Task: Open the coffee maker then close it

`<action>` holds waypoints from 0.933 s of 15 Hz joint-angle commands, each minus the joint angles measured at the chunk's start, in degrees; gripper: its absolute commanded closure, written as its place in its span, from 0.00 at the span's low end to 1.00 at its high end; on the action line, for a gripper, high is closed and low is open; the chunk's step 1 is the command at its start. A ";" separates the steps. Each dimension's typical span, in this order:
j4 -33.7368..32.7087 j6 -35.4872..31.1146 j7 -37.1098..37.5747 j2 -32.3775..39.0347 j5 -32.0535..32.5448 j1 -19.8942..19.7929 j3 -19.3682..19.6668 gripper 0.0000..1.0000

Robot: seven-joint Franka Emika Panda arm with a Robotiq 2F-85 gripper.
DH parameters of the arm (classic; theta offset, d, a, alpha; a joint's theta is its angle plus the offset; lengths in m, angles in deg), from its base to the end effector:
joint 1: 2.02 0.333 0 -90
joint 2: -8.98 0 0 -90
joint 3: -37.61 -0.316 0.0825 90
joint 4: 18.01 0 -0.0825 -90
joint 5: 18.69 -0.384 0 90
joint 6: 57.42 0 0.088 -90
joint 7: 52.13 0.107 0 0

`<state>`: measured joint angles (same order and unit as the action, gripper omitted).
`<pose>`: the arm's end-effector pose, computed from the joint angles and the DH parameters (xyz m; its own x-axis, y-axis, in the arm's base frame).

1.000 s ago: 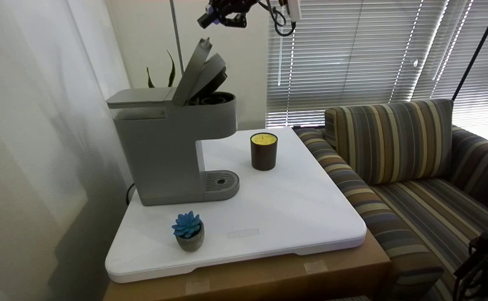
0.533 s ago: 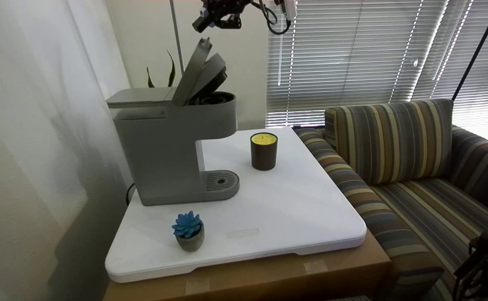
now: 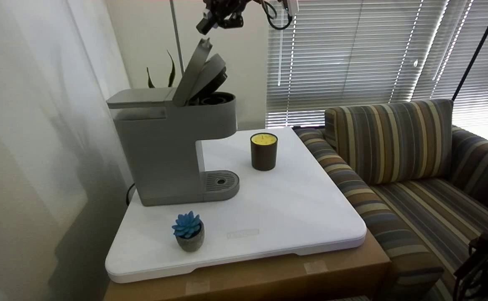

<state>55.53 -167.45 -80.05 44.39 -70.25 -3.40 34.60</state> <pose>0.7378 0.0664 0.4181 0.9642 0.0643 0.2574 0.2364 -0.6489 -0.7232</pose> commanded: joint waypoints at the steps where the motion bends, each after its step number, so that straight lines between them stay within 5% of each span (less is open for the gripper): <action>1: -2.56 0.80 1.54 1.46 3.73 -0.68 -1.02 1.00; 14: -5.90 0.86 1.69 2.92 8.08 -1.03 -3.31 1.00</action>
<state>52.79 -167.45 -79.44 45.56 -64.05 -3.40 32.62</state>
